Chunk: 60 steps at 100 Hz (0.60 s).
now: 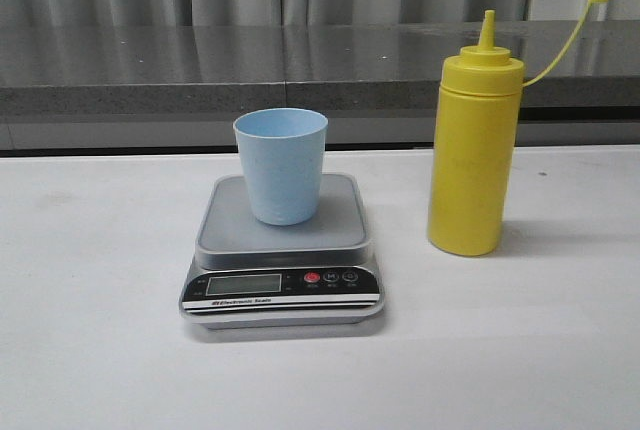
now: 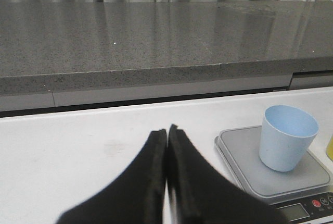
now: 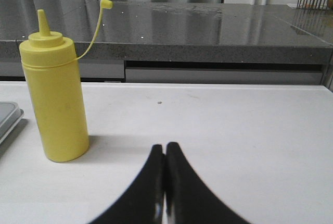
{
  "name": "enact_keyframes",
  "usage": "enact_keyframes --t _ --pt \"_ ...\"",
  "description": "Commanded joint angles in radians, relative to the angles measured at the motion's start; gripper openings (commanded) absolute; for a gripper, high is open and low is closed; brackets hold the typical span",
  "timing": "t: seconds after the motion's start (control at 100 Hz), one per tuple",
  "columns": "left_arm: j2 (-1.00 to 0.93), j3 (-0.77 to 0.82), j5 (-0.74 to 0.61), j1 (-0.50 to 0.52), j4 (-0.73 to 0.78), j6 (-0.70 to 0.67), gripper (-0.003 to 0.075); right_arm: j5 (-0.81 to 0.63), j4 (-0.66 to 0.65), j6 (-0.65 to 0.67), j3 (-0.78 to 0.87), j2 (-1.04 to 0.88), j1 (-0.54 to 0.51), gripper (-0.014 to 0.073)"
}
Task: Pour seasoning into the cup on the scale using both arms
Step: 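Move the right gripper toward the yellow squeeze bottle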
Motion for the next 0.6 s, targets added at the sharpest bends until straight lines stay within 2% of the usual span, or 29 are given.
enact_keyframes --t 0.0,0.59 --pt "0.004 -0.026 -0.085 0.003 -0.010 -0.008 -0.0020 -0.076 -0.006 -0.004 -0.021 -0.020 -0.007 -0.0069" --pt "0.004 -0.026 -0.084 0.003 -0.010 -0.008 -0.0020 -0.097 -0.006 -0.004 -0.021 -0.020 -0.007 -0.0069"
